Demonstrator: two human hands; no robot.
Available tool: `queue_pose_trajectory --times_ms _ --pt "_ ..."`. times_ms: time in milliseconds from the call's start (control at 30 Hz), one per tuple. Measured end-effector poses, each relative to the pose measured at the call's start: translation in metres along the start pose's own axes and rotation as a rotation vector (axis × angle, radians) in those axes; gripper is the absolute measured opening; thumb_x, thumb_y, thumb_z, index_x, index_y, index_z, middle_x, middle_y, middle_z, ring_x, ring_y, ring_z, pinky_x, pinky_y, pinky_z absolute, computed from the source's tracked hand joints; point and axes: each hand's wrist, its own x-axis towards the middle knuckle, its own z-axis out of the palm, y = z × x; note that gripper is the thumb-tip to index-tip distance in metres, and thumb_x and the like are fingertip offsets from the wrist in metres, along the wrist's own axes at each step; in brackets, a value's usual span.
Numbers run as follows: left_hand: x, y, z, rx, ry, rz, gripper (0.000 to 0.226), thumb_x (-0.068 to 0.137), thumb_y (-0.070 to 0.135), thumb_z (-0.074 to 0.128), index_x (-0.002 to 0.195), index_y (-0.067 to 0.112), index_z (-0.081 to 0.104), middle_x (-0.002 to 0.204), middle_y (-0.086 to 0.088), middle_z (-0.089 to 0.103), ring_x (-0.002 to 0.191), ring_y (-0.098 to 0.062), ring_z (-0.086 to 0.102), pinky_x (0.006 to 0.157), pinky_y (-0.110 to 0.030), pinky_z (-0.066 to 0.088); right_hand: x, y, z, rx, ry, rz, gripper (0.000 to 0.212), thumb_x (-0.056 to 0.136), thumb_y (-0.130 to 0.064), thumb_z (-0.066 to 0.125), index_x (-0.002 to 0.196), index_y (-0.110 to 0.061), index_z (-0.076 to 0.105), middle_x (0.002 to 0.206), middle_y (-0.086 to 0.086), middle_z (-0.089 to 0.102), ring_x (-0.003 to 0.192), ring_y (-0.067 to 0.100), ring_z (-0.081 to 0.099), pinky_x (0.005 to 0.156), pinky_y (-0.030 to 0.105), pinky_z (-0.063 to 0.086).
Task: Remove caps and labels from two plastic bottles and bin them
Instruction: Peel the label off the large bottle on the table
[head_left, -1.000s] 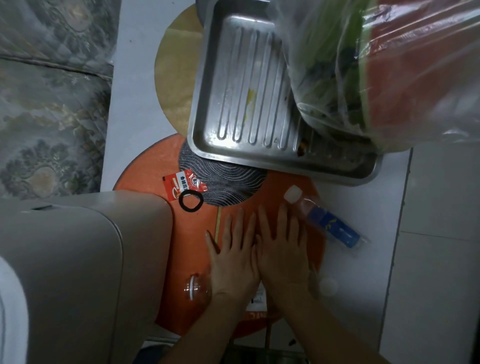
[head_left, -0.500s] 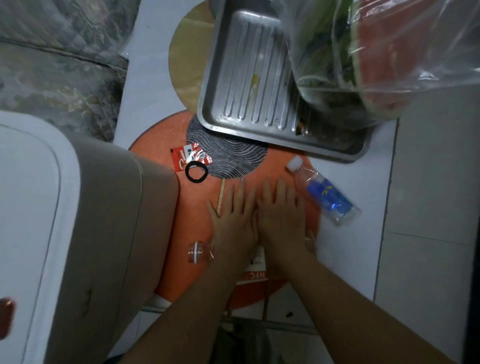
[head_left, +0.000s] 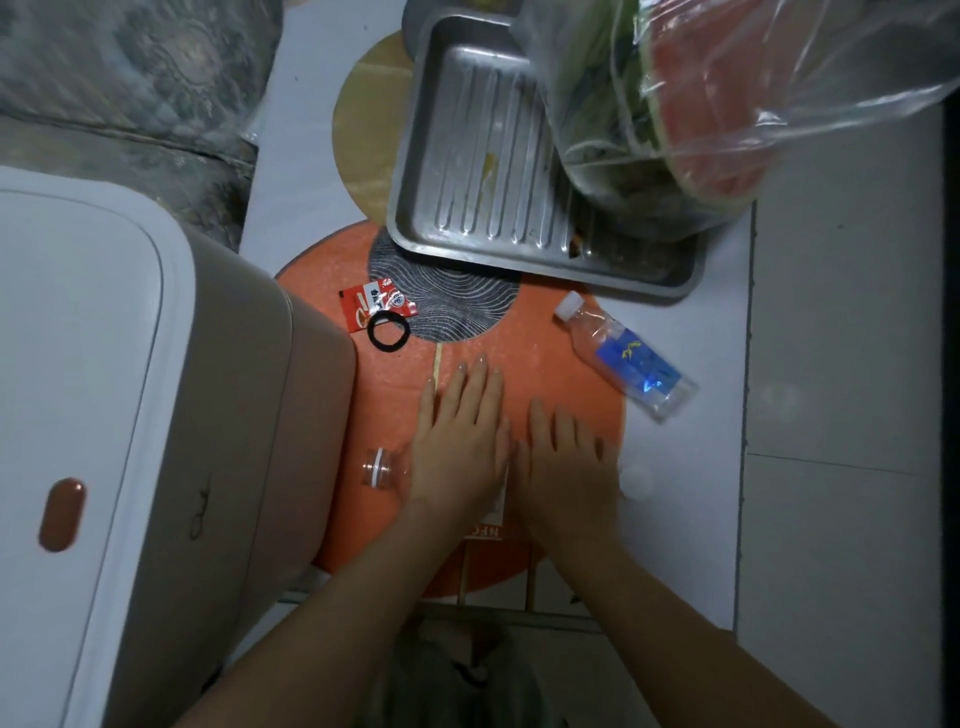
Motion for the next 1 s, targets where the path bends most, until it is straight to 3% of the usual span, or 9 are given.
queue_pose_trajectory --times_ms 133,267,333,433,500,567,667,800,1000 --pt "-0.017 -0.008 0.012 0.074 -0.111 -0.064 0.058 0.098 0.038 0.016 0.151 0.015 0.009 0.161 -0.007 0.011 0.148 -0.025 0.009 0.118 -0.049 0.003 0.006 -0.017 0.003 0.032 -0.014 0.116 0.059 0.095 -0.048 0.025 0.145 -0.018 0.018 0.153 0.017 0.027 0.137 0.033 0.029 0.113 0.054 0.019" --pt "-0.024 -0.009 0.012 0.128 -0.148 -0.043 0.06 0.092 0.039 0.021 0.145 0.013 0.033 0.154 -0.013 0.033 0.142 -0.029 0.031 0.112 -0.053 0.022 0.011 -0.023 0.007 0.062 0.0 0.092 0.064 0.092 -0.05 0.019 0.146 -0.019 0.006 0.157 0.018 0.014 0.144 0.034 0.015 0.113 0.057 0.018" --pt "-0.022 -0.01 0.013 0.116 -0.128 -0.025 0.061 0.091 0.039 0.023 0.144 0.012 0.036 0.152 -0.013 0.036 0.14 -0.03 0.034 0.11 -0.053 0.023 0.013 -0.024 0.008 0.065 -0.014 0.063 0.07 0.087 -0.054 0.014 0.147 -0.019 0.003 0.157 0.019 0.01 0.144 0.036 0.012 0.112 0.058 0.017" --pt "-0.019 -0.011 0.016 0.076 -0.133 -0.045 0.058 0.093 0.036 0.023 0.147 0.014 0.028 0.156 -0.01 0.028 0.144 -0.029 0.025 0.113 -0.052 0.018 0.017 -0.024 0.006 0.074 -0.021 0.048 0.066 0.092 -0.05 0.025 0.148 -0.017 0.011 0.155 0.022 0.017 0.142 0.04 0.02 0.11 0.061 0.021" --pt "-0.016 -0.012 0.017 0.055 -0.169 -0.057 0.059 0.094 0.036 0.019 0.149 0.016 0.021 0.158 -0.009 0.018 0.146 -0.028 0.016 0.115 -0.052 0.015 0.022 -0.026 0.003 0.042 -0.02 0.069 0.062 0.092 -0.046 0.031 0.145 -0.014 0.026 0.15 0.025 0.031 0.136 0.042 0.034 0.104 0.063 0.031" --pt "-0.015 -0.014 0.022 0.059 -0.193 -0.061 0.059 0.095 0.036 0.015 0.151 0.017 0.013 0.16 -0.008 0.007 0.147 -0.028 0.004 0.118 -0.05 0.005 0.027 -0.028 0.0 0.023 -0.016 0.103 0.06 0.089 -0.044 0.027 0.139 -0.013 0.041 0.141 0.025 0.045 0.126 0.042 0.048 0.096 0.062 0.041" --pt "-0.013 -0.014 0.024 0.066 -0.215 -0.067 0.058 0.095 0.034 0.017 0.151 0.016 0.014 0.16 -0.008 0.006 0.147 -0.028 -0.001 0.117 -0.05 -0.004 0.029 -0.03 -0.001 -0.005 -0.048 0.128 0.062 0.086 -0.043 0.024 0.136 -0.013 0.045 0.137 0.024 0.05 0.122 0.04 0.053 0.09 0.06 0.047" --pt "-0.013 -0.013 0.023 0.055 -0.214 -0.066 0.057 0.096 0.033 0.017 0.15 0.016 0.016 0.16 -0.008 0.008 0.148 -0.027 0.002 0.116 -0.049 -0.001 0.032 -0.03 0.002 -0.024 -0.057 0.133 0.061 0.087 -0.04 0.024 0.139 -0.014 0.042 0.139 0.024 0.049 0.124 0.04 0.051 0.09 0.06 0.047" --pt "-0.011 -0.012 0.018 0.027 -0.178 -0.102 0.058 0.095 0.034 0.015 0.15 0.014 0.014 0.159 -0.007 0.013 0.147 -0.023 0.008 0.12 -0.045 0.001 0.031 -0.025 0.006 -0.016 -0.036 0.082 0.06 0.094 -0.042 0.027 0.148 -0.018 0.015 0.153 0.025 0.023 0.139 0.041 0.028 0.106 0.063 0.028"
